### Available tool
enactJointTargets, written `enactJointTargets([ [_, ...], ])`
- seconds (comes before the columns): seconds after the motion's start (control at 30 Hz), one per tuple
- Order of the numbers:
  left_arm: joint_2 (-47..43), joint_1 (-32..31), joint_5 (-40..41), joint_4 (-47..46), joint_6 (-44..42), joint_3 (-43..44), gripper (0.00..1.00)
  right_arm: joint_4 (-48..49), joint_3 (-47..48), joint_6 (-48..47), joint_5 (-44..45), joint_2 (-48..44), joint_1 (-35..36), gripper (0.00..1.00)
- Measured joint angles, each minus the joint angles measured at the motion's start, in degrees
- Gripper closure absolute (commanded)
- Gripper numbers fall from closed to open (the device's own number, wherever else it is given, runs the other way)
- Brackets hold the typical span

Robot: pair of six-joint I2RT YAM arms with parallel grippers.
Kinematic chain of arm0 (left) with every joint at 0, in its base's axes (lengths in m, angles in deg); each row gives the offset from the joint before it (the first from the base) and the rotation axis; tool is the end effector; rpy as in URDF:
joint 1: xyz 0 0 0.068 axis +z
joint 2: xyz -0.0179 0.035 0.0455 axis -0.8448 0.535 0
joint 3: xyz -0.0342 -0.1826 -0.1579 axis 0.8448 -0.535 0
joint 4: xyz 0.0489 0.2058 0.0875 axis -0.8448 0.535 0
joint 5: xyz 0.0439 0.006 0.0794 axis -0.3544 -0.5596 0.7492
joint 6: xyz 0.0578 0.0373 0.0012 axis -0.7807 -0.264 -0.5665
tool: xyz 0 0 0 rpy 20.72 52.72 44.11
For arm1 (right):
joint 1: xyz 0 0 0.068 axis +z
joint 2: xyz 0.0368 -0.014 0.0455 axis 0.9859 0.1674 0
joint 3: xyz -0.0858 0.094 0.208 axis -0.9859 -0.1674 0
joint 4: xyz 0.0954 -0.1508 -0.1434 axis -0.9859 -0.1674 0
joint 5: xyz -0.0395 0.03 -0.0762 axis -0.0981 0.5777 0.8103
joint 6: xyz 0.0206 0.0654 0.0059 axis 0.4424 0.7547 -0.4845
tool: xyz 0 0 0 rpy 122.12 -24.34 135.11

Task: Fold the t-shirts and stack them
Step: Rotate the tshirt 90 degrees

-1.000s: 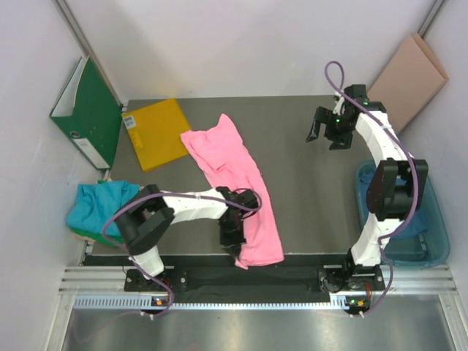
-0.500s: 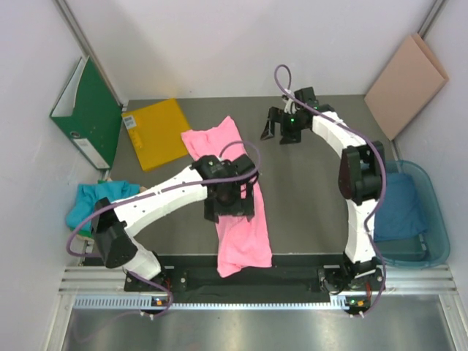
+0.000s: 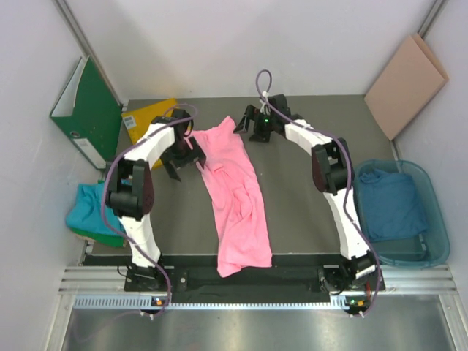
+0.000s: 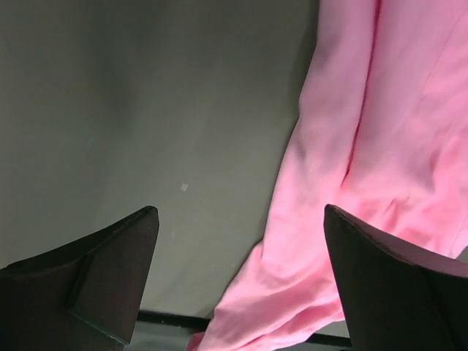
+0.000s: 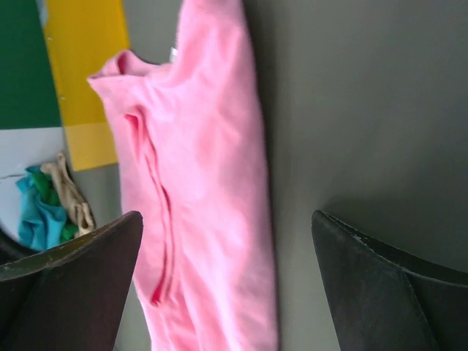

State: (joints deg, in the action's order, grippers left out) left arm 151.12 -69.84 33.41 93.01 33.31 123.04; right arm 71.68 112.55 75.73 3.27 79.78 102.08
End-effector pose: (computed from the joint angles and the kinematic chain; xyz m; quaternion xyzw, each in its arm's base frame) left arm 0.3289 -0.0689 0.1907 -0.2650 0.9598 -0.0249 0.0891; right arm 0.4682 0.2172 0.1466 -0.0043 0.8796 0.4093 0.2424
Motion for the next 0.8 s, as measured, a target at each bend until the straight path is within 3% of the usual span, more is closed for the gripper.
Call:
enactJointTargets([
  [0.1,5.55,2.58,-2.99,-1.36,-1.90,4.07,0.01,4.24,1.03,3.85,-0.17,1.79,1.66,0.05],
  [0.2,8.90,4.59,-5.68,-2.60,-2.89,7.28,0.01,6.38,3.87,6.82,0.24,4.35,3.13,0.14],
  [0.3,10.16,6.05,-7.98,-3.30,-3.63,8.96,0.01,7.72,6.51,8.87,0.92,6.54,4.33,0.42],
  [0.33,10.27,6.47,-8.74,-3.54,-3.82,9.27,0.01,7.82,7.30,9.84,1.53,7.28,4.83,0.65],
  [0.43,10.27,7.56,-10.69,-4.04,-4.33,9.84,0.01,8.17,7.98,11.34,2.91,9.22,5.75,0.91],
  [0.63,10.27,8.46,-15.04,-4.98,-6.47,10.01,0.01,8.15,8.07,12.76,5.66,10.10,5.64,0.97],
  [0.8,9.84,8.39,-20.61,-8.48,-8.15,7.58,0.01,8.76,4.66,12.63,10.45,7.54,4.24,0.97],
])
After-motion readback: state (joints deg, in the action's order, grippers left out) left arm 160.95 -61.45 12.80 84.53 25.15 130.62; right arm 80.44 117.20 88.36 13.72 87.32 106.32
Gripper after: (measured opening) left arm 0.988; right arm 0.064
